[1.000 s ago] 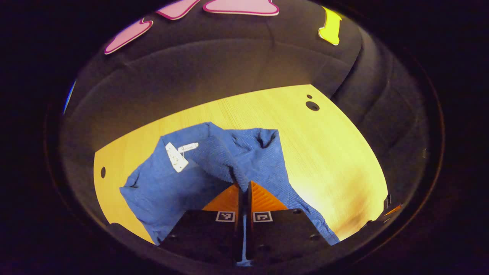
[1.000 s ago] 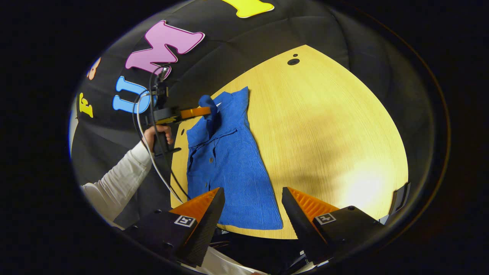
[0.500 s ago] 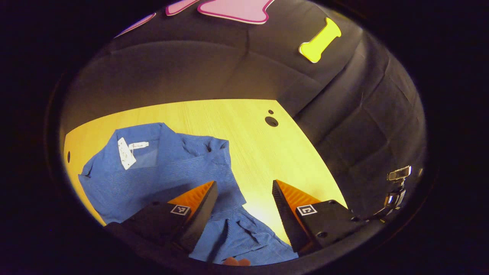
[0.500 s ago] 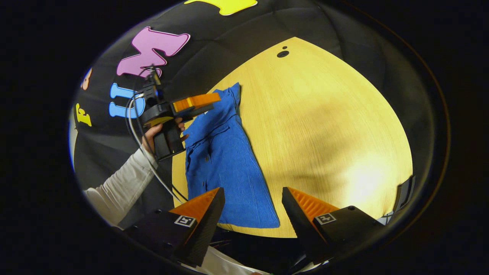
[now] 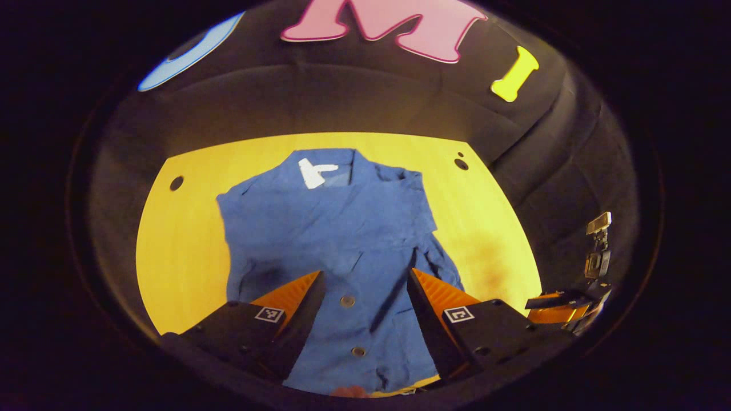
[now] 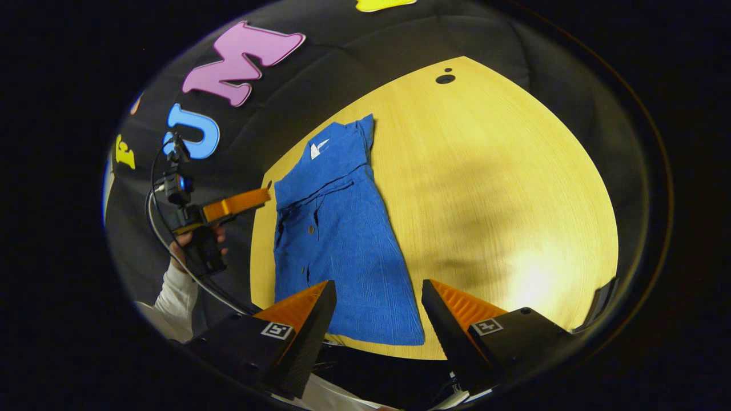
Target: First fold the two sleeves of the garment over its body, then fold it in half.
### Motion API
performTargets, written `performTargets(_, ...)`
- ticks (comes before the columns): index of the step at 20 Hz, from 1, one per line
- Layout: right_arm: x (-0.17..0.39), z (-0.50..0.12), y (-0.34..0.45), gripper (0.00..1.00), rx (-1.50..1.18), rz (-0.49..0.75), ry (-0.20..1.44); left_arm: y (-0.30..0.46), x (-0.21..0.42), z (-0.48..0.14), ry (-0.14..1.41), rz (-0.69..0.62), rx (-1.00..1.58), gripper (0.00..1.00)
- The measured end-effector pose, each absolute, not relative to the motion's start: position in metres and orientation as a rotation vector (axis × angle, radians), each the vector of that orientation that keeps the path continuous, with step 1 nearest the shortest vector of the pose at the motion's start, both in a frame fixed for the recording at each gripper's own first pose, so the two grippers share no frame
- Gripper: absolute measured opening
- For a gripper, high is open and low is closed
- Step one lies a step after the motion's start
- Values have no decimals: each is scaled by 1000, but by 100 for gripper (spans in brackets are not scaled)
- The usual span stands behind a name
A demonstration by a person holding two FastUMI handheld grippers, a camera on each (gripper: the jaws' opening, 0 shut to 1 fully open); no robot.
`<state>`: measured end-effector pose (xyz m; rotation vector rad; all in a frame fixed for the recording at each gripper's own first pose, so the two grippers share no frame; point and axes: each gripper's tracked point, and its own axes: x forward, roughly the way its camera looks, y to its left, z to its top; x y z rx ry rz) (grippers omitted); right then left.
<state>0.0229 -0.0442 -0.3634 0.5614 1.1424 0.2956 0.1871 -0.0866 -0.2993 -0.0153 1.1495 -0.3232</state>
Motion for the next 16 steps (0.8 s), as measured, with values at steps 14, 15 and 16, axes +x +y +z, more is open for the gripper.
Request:
performTargets(14,-64,-432,-14,99,186,201,1425,111,-29,-406,1556,-30,-15,84)
performTargets(15,-65,-437,-15,99,172,195,1445,112,-30,-412,1581,-30,-21,84)
performTargets(16,-65,-443,-19,99,146,180,1468,112,-32,-417,1604,-24,-26,84)
